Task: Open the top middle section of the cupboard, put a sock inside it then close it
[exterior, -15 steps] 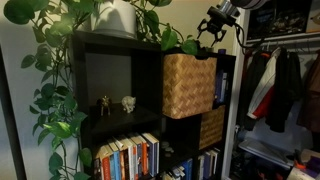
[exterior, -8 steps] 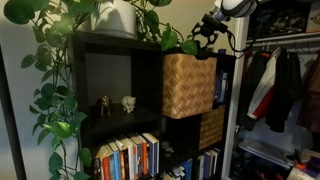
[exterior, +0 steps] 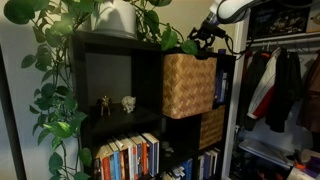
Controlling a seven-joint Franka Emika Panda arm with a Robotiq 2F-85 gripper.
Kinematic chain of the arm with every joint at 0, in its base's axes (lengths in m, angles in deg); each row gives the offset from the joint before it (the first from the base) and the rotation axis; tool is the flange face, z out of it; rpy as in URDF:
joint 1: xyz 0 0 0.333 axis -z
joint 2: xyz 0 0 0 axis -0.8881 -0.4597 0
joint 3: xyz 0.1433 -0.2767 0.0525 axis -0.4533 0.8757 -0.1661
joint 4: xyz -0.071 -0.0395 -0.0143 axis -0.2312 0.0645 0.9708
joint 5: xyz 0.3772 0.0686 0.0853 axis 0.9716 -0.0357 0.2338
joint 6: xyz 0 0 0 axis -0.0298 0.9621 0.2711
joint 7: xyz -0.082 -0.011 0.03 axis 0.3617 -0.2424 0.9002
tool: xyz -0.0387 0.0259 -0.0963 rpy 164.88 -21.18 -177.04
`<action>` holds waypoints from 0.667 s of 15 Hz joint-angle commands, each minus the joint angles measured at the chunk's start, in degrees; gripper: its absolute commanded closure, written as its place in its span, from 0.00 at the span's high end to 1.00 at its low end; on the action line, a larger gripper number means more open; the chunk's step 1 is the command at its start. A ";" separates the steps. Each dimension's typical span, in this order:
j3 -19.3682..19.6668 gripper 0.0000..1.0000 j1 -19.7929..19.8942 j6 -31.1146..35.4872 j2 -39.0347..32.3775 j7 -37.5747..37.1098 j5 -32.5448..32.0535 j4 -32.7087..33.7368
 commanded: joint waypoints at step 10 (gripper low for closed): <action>0.04 0.48 0.25 6.08 -2.71 1.12 -10.01 0.90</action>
